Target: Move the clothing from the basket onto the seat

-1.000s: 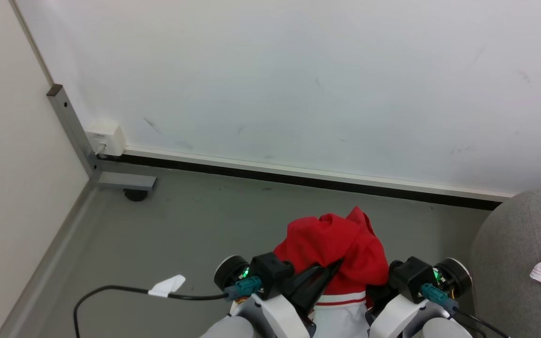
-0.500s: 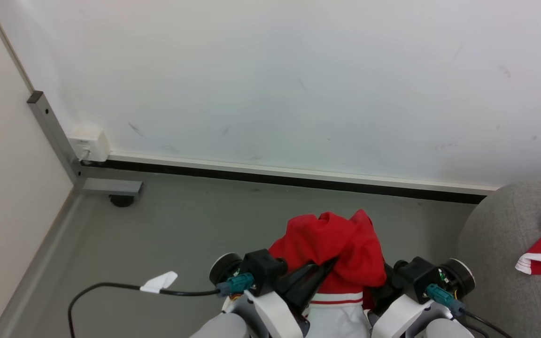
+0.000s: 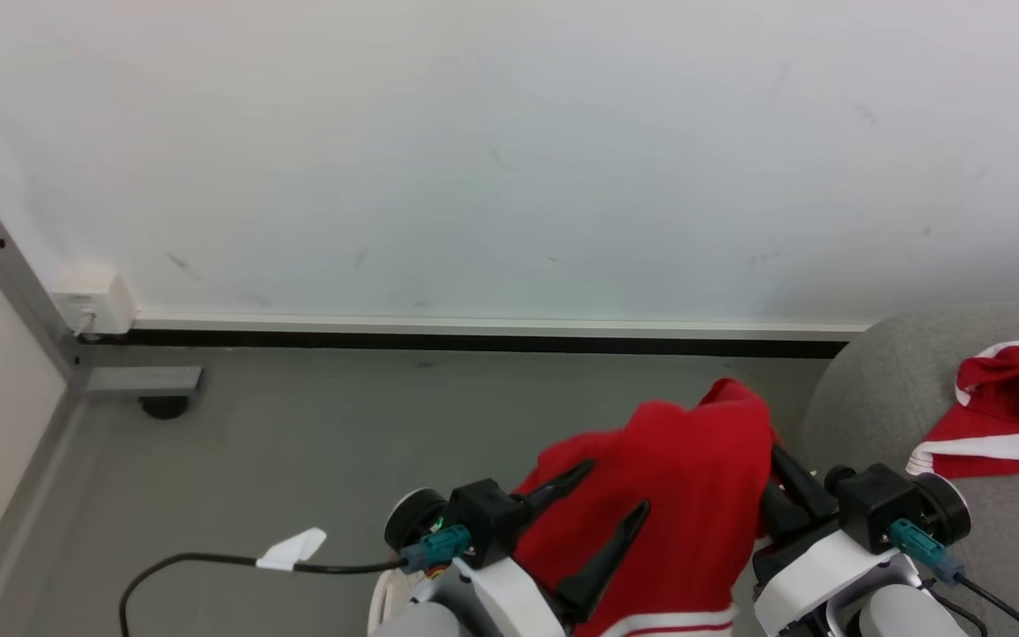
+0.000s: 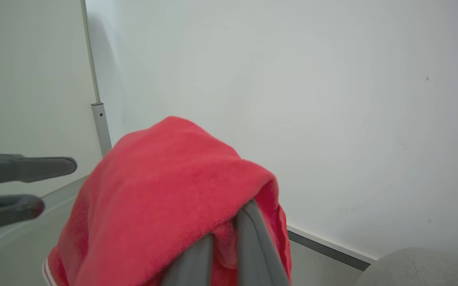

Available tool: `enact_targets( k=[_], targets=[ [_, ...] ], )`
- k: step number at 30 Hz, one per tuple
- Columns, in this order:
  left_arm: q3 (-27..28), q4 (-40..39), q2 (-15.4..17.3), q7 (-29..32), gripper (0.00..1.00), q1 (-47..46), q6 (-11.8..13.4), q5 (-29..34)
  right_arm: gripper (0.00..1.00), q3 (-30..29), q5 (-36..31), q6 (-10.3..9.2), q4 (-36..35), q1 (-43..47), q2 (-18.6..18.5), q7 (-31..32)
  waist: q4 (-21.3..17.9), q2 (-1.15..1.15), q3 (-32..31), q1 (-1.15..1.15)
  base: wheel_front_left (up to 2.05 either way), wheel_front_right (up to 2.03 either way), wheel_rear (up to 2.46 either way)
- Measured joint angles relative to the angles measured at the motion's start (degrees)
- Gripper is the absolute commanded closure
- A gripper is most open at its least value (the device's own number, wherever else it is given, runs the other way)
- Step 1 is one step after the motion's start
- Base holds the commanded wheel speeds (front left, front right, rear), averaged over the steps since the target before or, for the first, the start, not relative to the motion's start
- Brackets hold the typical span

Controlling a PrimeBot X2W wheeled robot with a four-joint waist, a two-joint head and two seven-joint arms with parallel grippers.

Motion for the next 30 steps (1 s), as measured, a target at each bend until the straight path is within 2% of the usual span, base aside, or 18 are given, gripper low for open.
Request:
enact_targets(
  k=[20,25,30],
  targets=[
    [2.91,-4.71,0.73,-0.01,0.00,0.62,0.00,3.68,1.00,-14.97,-1.97,-0.02,-10.21,3.73,-2.02,0.00,-15.31,0.00,2.93,0.00,0.00,0.00,0.00],
    [3.55,-5.90,1.30,-0.01,0.00,0.65,0.00,4.25,1.00,-18.66,-2.22,-0.02,-13.30,6.32,-1.27,0.00,-19.25,0.00,4.17,0.00,0.00,0.00,0.00],
    [3.85,-6.21,2.01,0.00,0.00,0.69,0.00,5.84,1.00,-19.11,-2.71,-0.01,-15.03,8.11,0.13,0.01,-23.05,0.00,5.00,0.00,0.00,0.00,0.00]
  ],
)
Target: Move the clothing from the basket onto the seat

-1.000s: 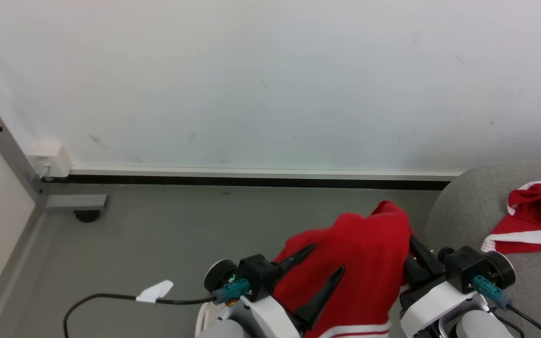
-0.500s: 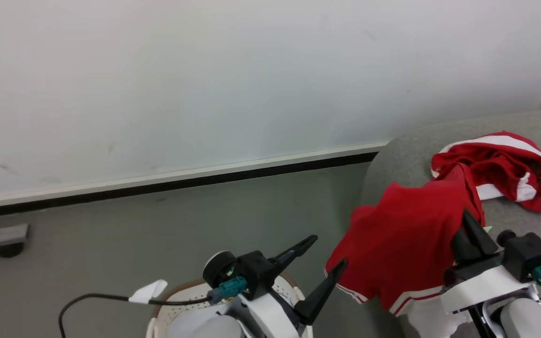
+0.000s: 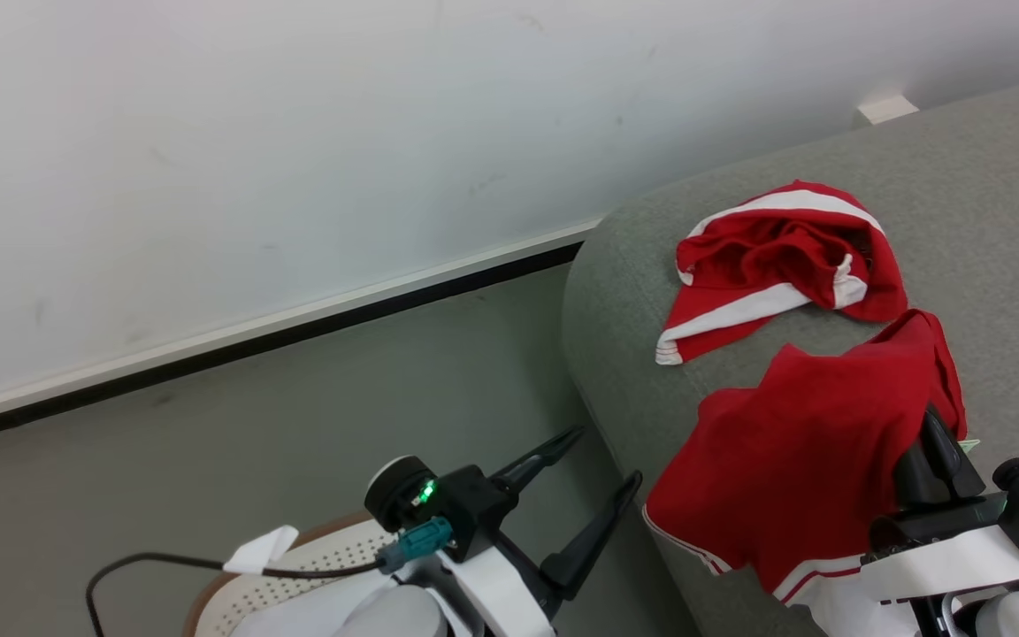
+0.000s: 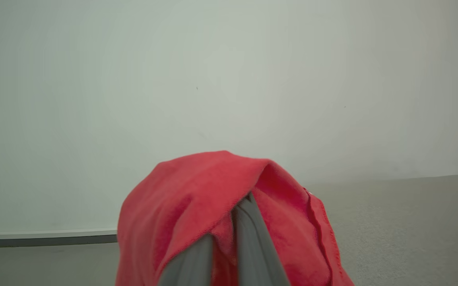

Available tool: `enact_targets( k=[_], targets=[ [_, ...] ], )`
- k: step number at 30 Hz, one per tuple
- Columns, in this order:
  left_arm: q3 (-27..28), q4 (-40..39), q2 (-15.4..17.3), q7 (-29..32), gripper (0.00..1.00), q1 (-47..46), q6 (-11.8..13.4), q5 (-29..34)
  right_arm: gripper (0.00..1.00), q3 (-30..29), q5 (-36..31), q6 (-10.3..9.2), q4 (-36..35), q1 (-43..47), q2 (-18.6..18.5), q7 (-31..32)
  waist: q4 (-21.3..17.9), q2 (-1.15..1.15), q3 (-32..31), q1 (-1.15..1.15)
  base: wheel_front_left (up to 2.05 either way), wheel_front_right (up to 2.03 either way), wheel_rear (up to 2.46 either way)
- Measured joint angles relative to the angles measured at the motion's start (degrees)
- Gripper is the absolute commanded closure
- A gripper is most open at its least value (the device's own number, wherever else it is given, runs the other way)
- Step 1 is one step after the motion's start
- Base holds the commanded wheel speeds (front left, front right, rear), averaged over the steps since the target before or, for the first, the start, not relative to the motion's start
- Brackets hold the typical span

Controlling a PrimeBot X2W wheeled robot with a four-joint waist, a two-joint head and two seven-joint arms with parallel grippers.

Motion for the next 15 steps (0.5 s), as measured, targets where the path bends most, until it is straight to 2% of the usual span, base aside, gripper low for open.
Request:
enact_targets(
  k=[8,15],
  targets=[
    [0.27,0.01,-0.18,-0.01,0.00,0.42,0.00,1.14,1.00,-0.11,-0.01,-0.01,-0.88,0.40,0.40,0.00,-4.37,0.00,0.45,0.00,0.00,0.00,0.00],
    [0.20,0.01,-0.64,-0.01,0.00,0.64,0.00,1.30,1.00,-0.55,0.00,-0.01,-1.10,0.55,0.08,-0.01,-4.47,0.00,0.29,0.00,0.00,0.00,0.00]
  ],
)
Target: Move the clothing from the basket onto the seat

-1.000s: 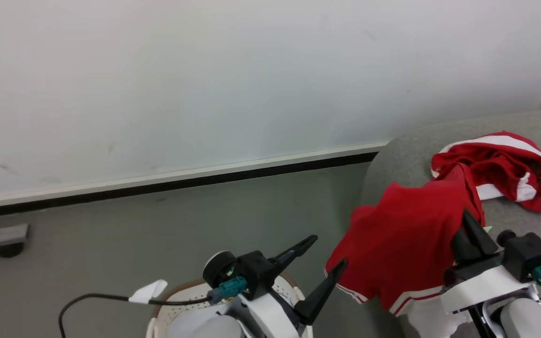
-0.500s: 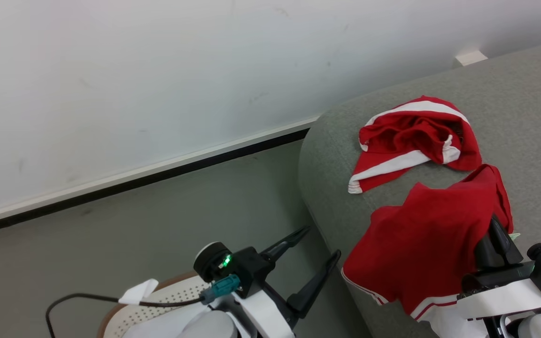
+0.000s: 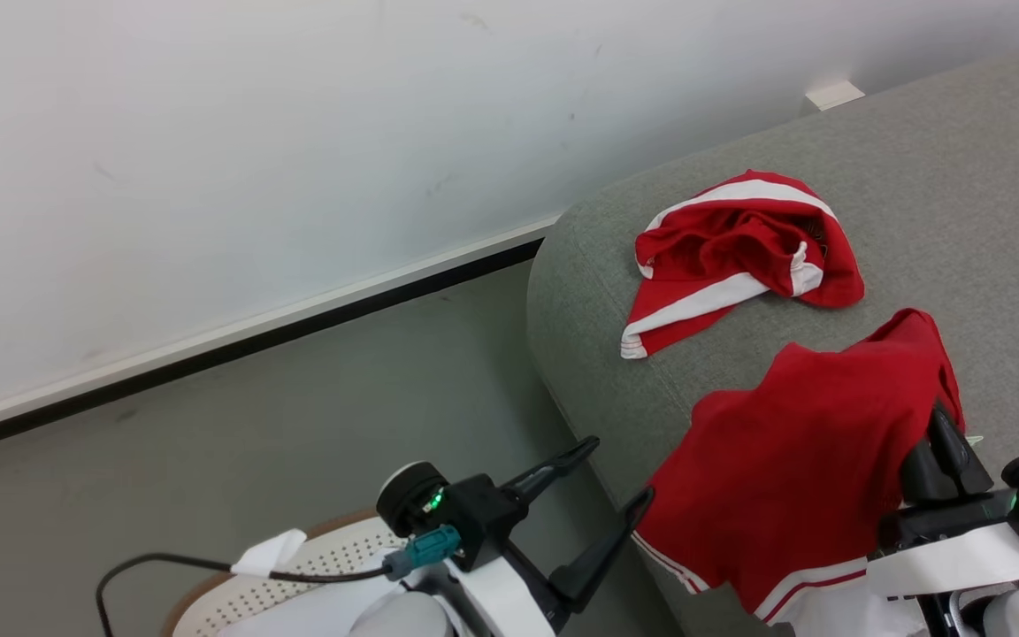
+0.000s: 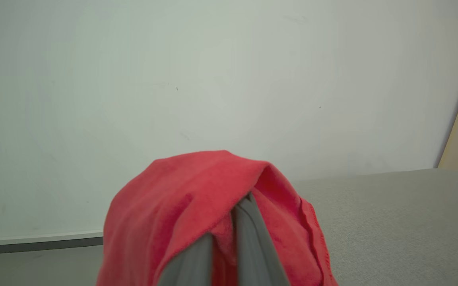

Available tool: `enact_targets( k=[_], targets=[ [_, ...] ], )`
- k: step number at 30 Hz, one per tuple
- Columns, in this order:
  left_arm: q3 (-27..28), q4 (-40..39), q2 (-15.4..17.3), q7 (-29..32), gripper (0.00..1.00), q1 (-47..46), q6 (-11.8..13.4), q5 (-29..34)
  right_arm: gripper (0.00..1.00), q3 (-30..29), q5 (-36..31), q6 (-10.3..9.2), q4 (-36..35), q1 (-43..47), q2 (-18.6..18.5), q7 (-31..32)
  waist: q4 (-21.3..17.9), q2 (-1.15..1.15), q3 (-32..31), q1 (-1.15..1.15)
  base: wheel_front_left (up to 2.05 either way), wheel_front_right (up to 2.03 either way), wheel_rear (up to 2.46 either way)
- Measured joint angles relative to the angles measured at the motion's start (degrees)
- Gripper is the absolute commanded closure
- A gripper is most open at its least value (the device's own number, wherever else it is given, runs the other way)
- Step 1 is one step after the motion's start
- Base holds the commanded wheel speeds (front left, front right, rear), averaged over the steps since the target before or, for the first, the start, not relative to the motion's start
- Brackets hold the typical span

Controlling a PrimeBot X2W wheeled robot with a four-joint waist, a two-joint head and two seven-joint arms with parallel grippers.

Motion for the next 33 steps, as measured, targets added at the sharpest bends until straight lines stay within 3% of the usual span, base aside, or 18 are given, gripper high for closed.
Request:
enact_targets(
  k=[8,22,26,33],
  targets=[
    [-0.18,-0.53,1.03,0.00,0.00,-0.50,0.00,0.00,1.00,-1.52,0.81,0.01,0.41,-5.65,-2.49,0.02,1.37,0.00,2.30,0.00,0.00,0.00,0.00],
    [-0.64,-3.55,6.79,0.00,0.00,-4.54,-0.01,-0.20,1.00,-10.27,-0.45,0.01,-1.04,-25.27,-14.88,9.07,5.32,0.00,12.61,0.01,0.00,0.00,0.00],
    [-0.32,-4.83,9.02,0.00,0.00,-6.59,-0.01,-0.22,1.00,-14.62,0.69,0.00,4.22,-30.89,-19.07,10.67,7.00,0.00,17.07,0.01,0.00,0.00,0.00],
    [-0.04,-6.57,11.40,0.00,0.00,-8.76,0.00,-0.36,1.00,-16.45,-1.60,0.01,14.13,-33.89,-19.71,12.76,9.13,0.00,23.11,0.01,0.00,0.00,0.00]
  ],
)
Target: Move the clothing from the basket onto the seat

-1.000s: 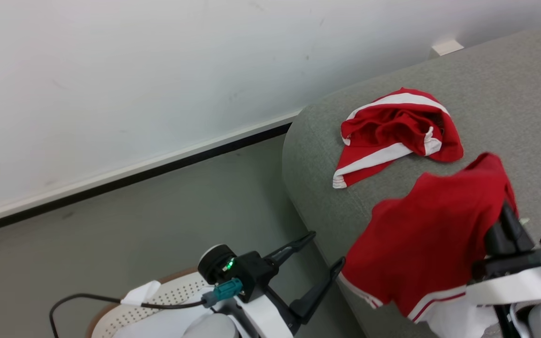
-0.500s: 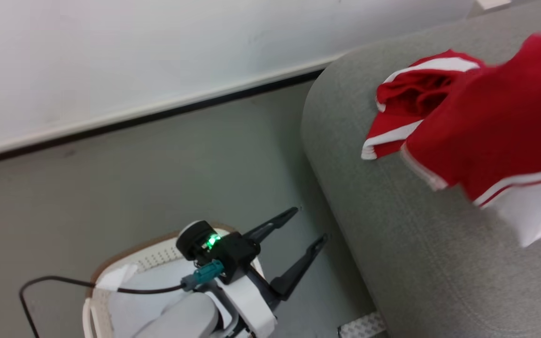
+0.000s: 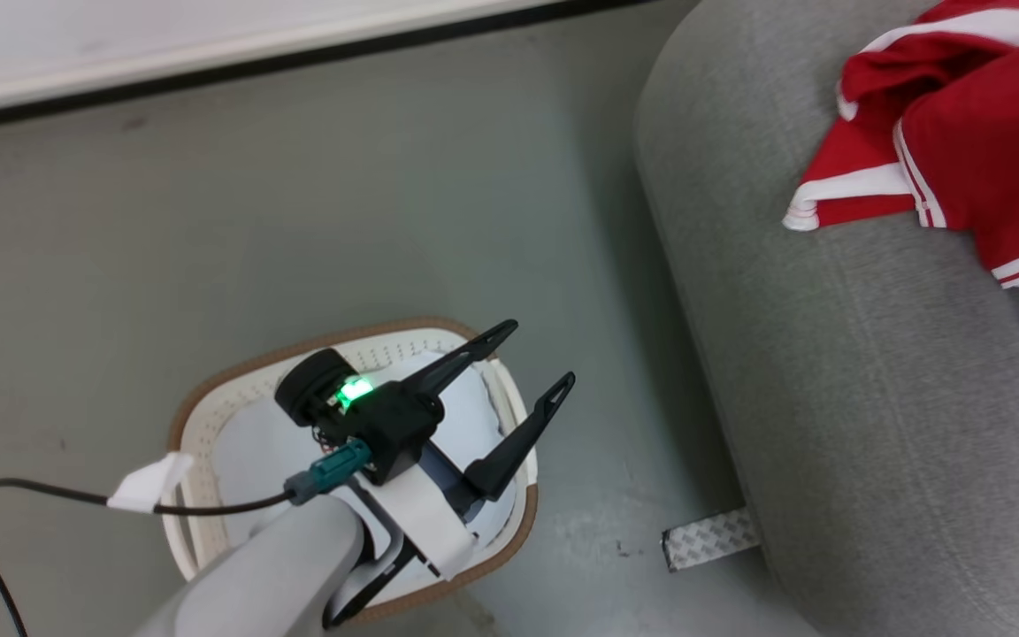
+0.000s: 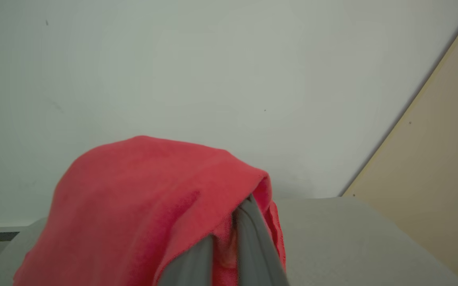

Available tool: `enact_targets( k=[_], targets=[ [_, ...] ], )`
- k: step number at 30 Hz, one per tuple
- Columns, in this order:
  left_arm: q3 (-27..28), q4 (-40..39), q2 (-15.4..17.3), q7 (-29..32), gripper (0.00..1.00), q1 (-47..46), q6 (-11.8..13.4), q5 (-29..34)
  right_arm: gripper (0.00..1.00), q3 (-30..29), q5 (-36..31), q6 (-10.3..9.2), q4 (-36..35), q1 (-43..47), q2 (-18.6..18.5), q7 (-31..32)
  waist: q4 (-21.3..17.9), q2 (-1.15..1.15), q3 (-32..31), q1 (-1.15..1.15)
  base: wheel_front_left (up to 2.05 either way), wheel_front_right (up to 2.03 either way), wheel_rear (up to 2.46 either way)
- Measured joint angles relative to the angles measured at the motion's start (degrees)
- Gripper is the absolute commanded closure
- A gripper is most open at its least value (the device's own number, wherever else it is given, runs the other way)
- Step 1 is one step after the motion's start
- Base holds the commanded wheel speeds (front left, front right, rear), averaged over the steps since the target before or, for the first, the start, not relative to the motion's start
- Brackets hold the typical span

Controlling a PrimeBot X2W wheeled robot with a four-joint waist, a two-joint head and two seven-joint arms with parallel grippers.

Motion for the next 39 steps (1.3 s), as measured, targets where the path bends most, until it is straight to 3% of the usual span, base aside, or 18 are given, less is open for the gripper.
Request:
enact_targets(
  k=[9,17,18,19,20,21,29,39],
  targets=[
    [-0.22,-0.91,0.20,0.00,0.00,-1.03,-0.01,0.00,1.00,2.44,-0.63,0.00,15.16,-0.34,3.23,3.43,2.63,0.00,3.73,0.00,0.00,0.00,0.00],
    [0.60,-0.43,-0.30,0.00,0.00,-0.53,0.00,-0.24,1.00,4.14,0.31,0.00,18.91,-0.19,2.86,3.34,2.86,0.00,2.08,0.00,0.00,0.00,0.00],
    [0.77,-0.32,-0.46,0.00,0.00,-0.27,0.00,-0.24,0.96,4.41,0.44,0.00,19.08,-0.16,2.79,3.34,2.78,0.00,1.65,0.00,0.00,0.00,0.00],
    [0.85,-0.15,-0.69,0.00,0.00,0.02,0.00,-0.24,0.74,4.82,0.69,0.00,19.22,-0.10,2.78,3.41,2.70,0.00,1.14,-0.01,0.00,0.00,0.00],
    [0.91,0.02,-0.94,0.00,0.00,0.37,0.00,-0.25,0.41,5.32,1.02,0.00,19.35,0.06,2.83,3.61,2.61,0.00,0.58,0.00,0.00,0.00,0.00],
    [0.99,0.24,-1.23,0.00,0.00,0.77,-0.01,-0.26,0.00,5.84,1.36,0.00,19.53,0.35,2.87,3.90,2.52,0.00,-0.08,-0.01,0.00,0.00,0.00],
    [4.21,2.10,-3.39,0.00,0.00,3.67,0.00,-0.40,0.00,10.77,5.01,0.00,18.13,5.10,-0.05,5.43,2.19,0.00,-6.82,-0.01,0.00,0.00,0.00],
    [10.92,3.94,-5.94,0.00,0.00,8.59,0.76,-0.57,0.00,15.32,11.05,-0.01,6.21,13.01,-4.17,6.89,3.49,0.00,-16.35,-0.02,0.00,0.00,0.00]
  ],
)
